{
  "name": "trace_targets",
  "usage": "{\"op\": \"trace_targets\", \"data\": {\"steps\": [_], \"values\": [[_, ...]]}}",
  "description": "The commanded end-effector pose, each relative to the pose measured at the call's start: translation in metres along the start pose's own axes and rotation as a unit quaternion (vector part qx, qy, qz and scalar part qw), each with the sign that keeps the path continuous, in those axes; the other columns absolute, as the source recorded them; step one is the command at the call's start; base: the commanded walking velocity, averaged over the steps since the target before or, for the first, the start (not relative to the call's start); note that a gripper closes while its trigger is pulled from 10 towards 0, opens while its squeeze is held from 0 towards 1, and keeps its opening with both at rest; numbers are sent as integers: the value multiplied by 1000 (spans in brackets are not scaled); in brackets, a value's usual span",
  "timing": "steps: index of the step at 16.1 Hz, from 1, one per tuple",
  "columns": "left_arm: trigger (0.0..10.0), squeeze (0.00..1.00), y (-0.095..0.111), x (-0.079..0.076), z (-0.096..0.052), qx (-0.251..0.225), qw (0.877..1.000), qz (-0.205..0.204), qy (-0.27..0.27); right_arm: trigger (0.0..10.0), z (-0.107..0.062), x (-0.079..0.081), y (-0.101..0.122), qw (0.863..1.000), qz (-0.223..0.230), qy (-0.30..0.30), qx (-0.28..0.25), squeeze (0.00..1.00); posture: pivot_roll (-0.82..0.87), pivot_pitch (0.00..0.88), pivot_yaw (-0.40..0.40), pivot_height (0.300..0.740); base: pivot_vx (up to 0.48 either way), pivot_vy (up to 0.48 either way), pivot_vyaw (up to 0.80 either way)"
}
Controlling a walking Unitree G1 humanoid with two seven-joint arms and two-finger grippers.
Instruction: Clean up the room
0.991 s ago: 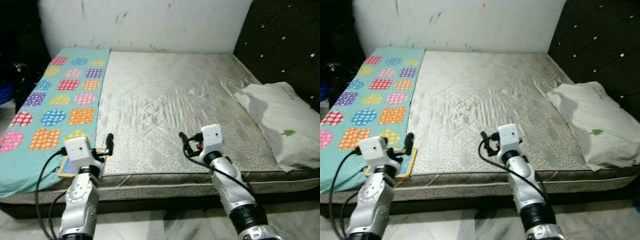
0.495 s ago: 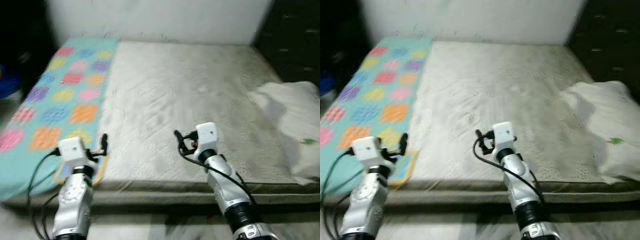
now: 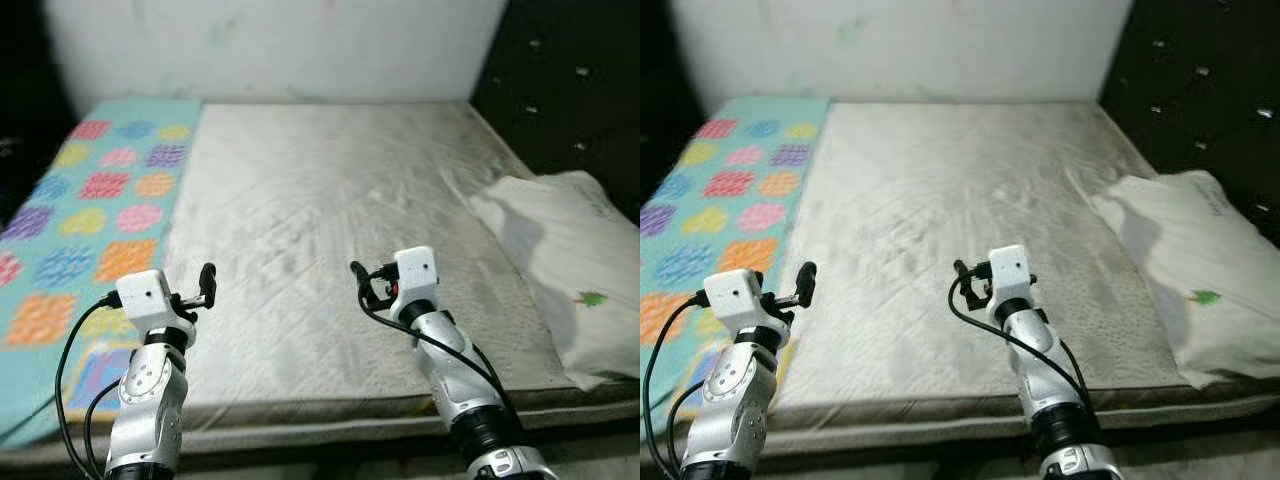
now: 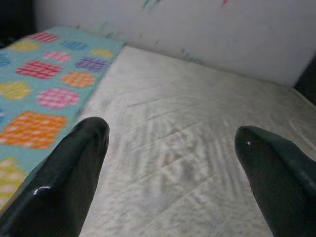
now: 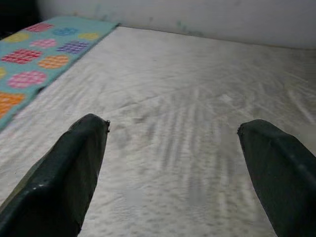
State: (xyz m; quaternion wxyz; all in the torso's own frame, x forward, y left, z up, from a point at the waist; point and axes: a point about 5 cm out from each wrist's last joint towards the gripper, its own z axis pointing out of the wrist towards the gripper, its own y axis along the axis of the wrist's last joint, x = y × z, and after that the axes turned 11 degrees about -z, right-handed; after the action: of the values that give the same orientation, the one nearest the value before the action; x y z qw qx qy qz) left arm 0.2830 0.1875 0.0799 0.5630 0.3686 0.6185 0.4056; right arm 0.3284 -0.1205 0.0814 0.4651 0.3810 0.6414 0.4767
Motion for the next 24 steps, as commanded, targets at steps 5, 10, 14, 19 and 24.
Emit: {"op": "trace_targets", "data": {"steps": [5, 10, 14, 19, 24], "values": [[10000, 0, -3, -8, 1, 0, 1000, -9, -5, 10000, -1, -9, -2, 1000, -4, -13, 6, 0, -89, 6, -26, 740, 237, 0, 0], [10000, 0, -3, -7, 2, 0, 1000, -13, -1, 10000, -1, -10, -2, 1000, -5, -12, 7, 0, -88, 7, -27, 740, 0, 223, 0], [10000, 0, -3, -7, 2, 0, 1000, -12, 1, 10000, -1, -9, -3, 1000, -5, -12, 9, 0, -88, 7, -27, 740, 0, 413, 0], [10000, 0, -3, -7, 2, -1, 1000, -11, 2, 10000, -1, -9, -3, 1000, -5, -12, 10, 0, -88, 7, -27, 740, 0, 428, 0], [10000, 0, -3, -6, 2, -1, 1000, -12, 3, 10000, -1, -9, -4, 1000, -5, -12, 13, 0, -88, 7, -27, 740, 0, 440, 0]]}}
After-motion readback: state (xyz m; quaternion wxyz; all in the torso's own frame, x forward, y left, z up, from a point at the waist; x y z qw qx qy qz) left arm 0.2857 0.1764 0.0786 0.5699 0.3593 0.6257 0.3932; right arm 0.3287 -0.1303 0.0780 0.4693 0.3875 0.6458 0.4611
